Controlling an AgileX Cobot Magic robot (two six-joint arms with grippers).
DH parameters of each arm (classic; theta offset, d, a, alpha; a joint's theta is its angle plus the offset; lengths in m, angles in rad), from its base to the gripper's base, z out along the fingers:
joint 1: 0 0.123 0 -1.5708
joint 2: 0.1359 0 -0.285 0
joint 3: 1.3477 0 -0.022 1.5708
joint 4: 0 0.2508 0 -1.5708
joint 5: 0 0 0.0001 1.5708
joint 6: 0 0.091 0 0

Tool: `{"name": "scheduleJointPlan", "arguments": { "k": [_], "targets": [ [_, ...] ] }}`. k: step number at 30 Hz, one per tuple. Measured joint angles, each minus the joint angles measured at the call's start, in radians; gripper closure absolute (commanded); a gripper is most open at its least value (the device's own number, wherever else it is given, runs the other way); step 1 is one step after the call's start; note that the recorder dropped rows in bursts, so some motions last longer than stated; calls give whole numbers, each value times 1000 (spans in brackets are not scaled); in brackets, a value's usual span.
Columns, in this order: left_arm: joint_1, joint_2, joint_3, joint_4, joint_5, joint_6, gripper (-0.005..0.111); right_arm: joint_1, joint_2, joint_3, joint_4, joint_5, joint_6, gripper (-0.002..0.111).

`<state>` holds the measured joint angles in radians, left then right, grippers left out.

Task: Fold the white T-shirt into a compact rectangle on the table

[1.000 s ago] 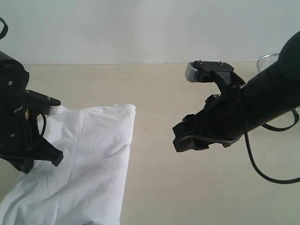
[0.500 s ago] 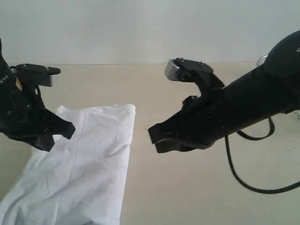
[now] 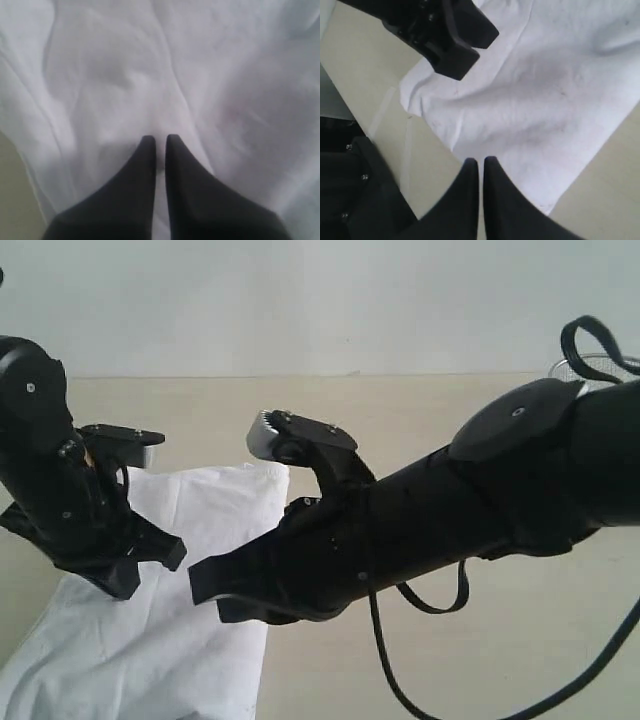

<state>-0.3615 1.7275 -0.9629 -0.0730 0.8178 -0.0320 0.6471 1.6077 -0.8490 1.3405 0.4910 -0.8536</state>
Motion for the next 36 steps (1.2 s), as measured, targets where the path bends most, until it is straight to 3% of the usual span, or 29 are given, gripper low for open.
{"name": "scheduleJointPlan", "arguments": {
  "k": [9,36],
  "targets": [
    [0,18,0,36,-8,0,102,80,62,0,36,-100,-2,109],
    [0,18,0,73,-8,0,102,81,293,-68,98,-124,-49,109]
  ]
}}
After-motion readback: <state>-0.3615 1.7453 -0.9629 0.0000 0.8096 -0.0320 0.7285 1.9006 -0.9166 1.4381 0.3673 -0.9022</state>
